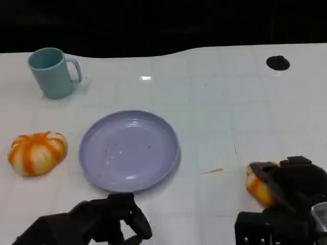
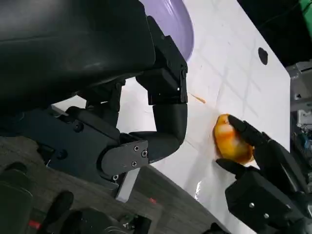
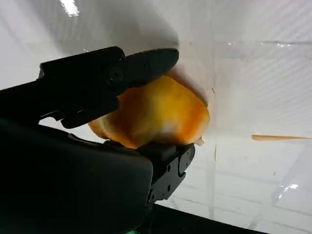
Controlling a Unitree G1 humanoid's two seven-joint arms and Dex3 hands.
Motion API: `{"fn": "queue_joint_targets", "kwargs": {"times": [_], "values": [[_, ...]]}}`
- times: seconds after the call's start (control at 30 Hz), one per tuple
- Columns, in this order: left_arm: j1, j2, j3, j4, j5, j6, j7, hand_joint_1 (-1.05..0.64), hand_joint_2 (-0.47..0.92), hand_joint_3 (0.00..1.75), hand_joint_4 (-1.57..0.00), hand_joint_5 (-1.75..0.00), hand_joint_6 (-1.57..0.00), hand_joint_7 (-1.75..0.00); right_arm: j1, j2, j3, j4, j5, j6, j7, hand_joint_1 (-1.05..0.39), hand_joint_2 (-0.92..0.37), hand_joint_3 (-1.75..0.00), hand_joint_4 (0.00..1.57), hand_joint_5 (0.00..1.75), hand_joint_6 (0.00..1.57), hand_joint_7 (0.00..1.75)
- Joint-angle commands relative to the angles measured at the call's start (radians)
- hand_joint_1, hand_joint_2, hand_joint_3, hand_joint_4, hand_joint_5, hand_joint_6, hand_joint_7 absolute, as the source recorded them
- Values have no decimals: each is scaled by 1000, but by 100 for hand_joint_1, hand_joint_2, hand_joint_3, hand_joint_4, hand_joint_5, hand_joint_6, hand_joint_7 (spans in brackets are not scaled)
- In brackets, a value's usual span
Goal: Grasp the bread from the table and place it into the plate.
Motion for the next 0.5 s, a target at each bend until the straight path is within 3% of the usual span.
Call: {"fn": "queue_joint_targets", "kwargs": {"times": [0.03, 0.13, 0.17, 0.2, 0.23, 0.27, 0.3, 0.33, 0.5], "values": [[1, 7, 0, -14, 1, 18, 2, -35, 81, 70, -63, -175, -60, -145, -37, 11, 13, 109, 38, 23, -53, -56, -92, -14, 26, 27, 44, 4], [2, 5, 1, -17, 0, 21, 3, -35, 81, 70, -63, -175, -60, -145, -41, 23, -9, 168, 109, -43, -214, -47, -92, -14, 56, 24, 69, 8], [2, 4, 1, -18, -1, 25, 3, -34, 81, 70, -63, -175, -60, -145, -36, 28, -27, 189, 147, -99, -320, -39, -92, -13, 76, 33, 83, 13], [1, 4, 1, -19, -2, 29, 3, -35, 80, 70, -63, -175, -60, -146, -33, 31, -41, 209, 178, -150, -407, -27, -90, -11, 87, 88, 105, 18], [1, 4, 1, -20, -2, 31, 3, -35, 80, 71, -63, -175, -60, -146, -33, 31, -48, 226, 200, -186, -469, -22, -89, -10, 87, 121, 115, 20], [0, 4, 1, -19, -2, 30, 3, -35, 80, 71, -63, -175, -60, -146, -36, 25, -47, 243, 209, -223, -534, -19, -89, -10, 87, 139, 120, 21], [-1, 4, 2, -18, -2, 28, 2, -35, 80, 71, -64, -175, -60, -146, -42, 20, -44, 259, 218, -256, -582, -16, -87, -16, 91, 160, 108, 71], [-2, 4, 2, -17, -1, 26, 2, -35, 80, 71, -64, -175, -60, -147, -47, 14, -41, 271, 222, -278, -617, -14, -84, -22, 92, 167, 96, 102], [-6, 2, -2, -13, 1, 23, 3, -34, 80, 72, -64, -175, -60, -147, -65, 0, -35, 271, 228, -318, -675, -17, -63, -60, 90, 174, 87, 122]]}}
